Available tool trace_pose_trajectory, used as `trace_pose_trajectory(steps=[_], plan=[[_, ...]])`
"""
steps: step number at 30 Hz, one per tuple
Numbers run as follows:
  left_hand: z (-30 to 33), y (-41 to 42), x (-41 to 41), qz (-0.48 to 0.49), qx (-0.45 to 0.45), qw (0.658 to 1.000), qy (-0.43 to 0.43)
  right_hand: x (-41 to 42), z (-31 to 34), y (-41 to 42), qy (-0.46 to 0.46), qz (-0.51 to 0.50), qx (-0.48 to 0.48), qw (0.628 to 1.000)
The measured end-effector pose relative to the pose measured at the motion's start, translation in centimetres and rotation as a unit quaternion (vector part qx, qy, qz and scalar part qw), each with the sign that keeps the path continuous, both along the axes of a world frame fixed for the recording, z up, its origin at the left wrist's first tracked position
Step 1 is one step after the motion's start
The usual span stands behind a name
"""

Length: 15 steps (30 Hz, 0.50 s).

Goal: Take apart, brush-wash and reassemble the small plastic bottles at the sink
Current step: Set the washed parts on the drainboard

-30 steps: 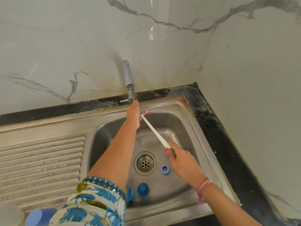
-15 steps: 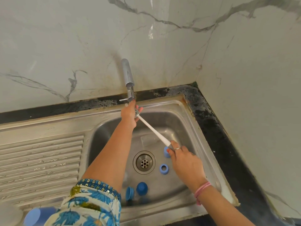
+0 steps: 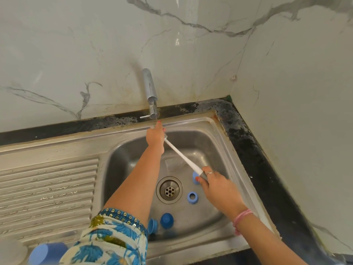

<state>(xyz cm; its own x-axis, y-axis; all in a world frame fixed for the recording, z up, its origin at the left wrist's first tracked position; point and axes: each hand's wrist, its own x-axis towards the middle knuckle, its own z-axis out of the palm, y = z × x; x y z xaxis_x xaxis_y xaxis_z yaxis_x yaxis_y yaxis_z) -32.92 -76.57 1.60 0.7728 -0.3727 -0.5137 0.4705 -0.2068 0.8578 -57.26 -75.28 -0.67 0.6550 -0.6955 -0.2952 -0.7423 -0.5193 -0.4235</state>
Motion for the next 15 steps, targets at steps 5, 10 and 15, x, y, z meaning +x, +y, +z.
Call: trace_pose_trajectory(steps=[5,10,15], plan=[[0.0,0.3,0.5,-0.032,-0.133,0.983,0.125,-0.3,0.1,-0.6,-0.244,-0.147,0.479,0.83],[0.6,1.0,0.2,-0.019,-0.323,0.923,0.208,-0.8,0.7,-1.5,-0.234,-0.132,0.772,0.576],[0.1,-0.6,0.5,-0.021,-0.045,0.998,0.029,0.9,1.5,0.3,-0.046,-0.04,0.141,0.988]])
